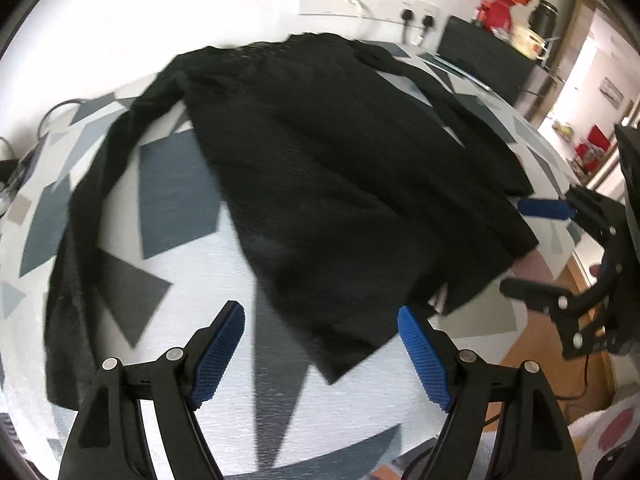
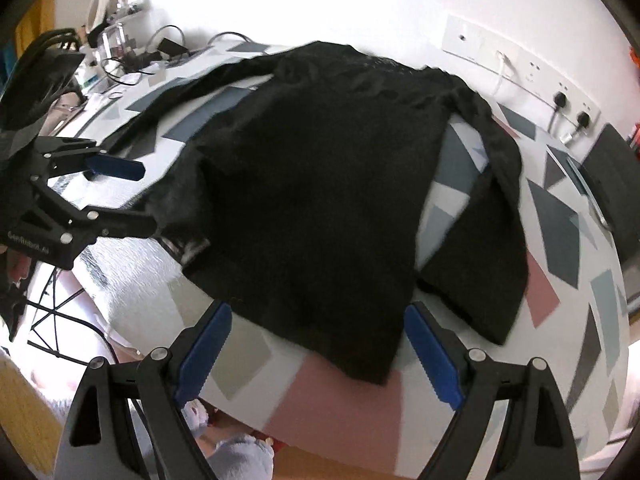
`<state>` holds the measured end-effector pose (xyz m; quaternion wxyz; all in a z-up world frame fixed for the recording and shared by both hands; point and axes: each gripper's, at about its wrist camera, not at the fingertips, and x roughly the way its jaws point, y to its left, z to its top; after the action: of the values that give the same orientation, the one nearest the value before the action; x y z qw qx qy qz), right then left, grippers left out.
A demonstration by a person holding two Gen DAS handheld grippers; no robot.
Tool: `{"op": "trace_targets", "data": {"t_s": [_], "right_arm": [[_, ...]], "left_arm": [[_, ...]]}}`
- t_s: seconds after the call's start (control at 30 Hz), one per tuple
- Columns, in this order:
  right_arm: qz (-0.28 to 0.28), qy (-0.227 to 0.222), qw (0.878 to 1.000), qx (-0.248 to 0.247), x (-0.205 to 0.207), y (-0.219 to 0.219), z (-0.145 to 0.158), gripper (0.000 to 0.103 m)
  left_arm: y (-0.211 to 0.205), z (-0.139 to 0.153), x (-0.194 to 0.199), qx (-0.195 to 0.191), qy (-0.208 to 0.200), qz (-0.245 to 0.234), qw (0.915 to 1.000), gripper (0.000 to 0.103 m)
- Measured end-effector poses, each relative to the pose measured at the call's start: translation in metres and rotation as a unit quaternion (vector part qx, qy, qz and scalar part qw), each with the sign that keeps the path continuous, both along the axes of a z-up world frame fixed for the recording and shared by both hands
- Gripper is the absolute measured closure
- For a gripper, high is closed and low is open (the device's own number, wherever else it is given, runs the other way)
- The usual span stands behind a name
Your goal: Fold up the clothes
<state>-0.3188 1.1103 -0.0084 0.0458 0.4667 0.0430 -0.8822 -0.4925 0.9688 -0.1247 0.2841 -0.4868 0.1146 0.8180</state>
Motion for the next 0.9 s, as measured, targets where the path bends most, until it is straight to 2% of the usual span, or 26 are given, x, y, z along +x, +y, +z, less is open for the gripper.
{"op": "trace_targets", "data": {"t_s": [0.23, 0.4, 0.5, 0.53, 0.57, 0.6, 0.67, 0.73, 0.9], "right_arm": [[0.029, 0.015, 0.999, -0.002, -0.016, -0.031, -0.010, 0.013], [0.014, 0.026, 0.999, -0.020, -0.036, -0.033, -0.012, 0.013], [-0.001, 0.028, 0.997, -0.066, -0.048, -0.024, -0.010, 0.014], [-0.004, 0.029, 0.997, -0.076, -0.051, -0.022, -0.009, 0.020], [-0.005, 0.026, 0.996, -0.084, -0.053, -0.020, -0.007, 0.033], [-0.007, 0.023, 0.996, -0.091, -0.056, -0.019, -0.006, 0.041], [-0.008, 0.016, 0.994, -0.106, -0.060, -0.015, -0.002, 0.072], [-0.010, 0.013, 0.993, -0.120, -0.063, -0.013, 0.001, 0.087], [-0.005, 0.010, 0.990, -0.137, -0.061, -0.010, 0.009, 0.088]], "left_arm": [[-0.011, 0.009, 0.000, 0.024, -0.012, 0.022, 0.9994, 0.024], [-0.004, 0.008, 0.018, 0.004, 0.004, -0.026, 0.9997, 0.024], [0.001, 0.002, 0.020, 0.005, -0.003, -0.040, 0.9992, 0.024], [0.002, 0.000, 0.018, 0.010, -0.008, -0.037, 0.9992, 0.024], [0.002, -0.002, 0.016, 0.014, -0.012, -0.034, 0.9992, 0.024], [0.003, -0.003, 0.015, 0.018, -0.014, -0.031, 0.9993, 0.024], [0.005, -0.004, 0.011, 0.022, -0.015, -0.027, 0.9993, 0.024], [0.007, -0.005, 0.008, 0.028, -0.016, -0.026, 0.9991, 0.024], [0.008, -0.003, 0.001, 0.043, -0.020, -0.019, 0.9987, 0.024]]}}
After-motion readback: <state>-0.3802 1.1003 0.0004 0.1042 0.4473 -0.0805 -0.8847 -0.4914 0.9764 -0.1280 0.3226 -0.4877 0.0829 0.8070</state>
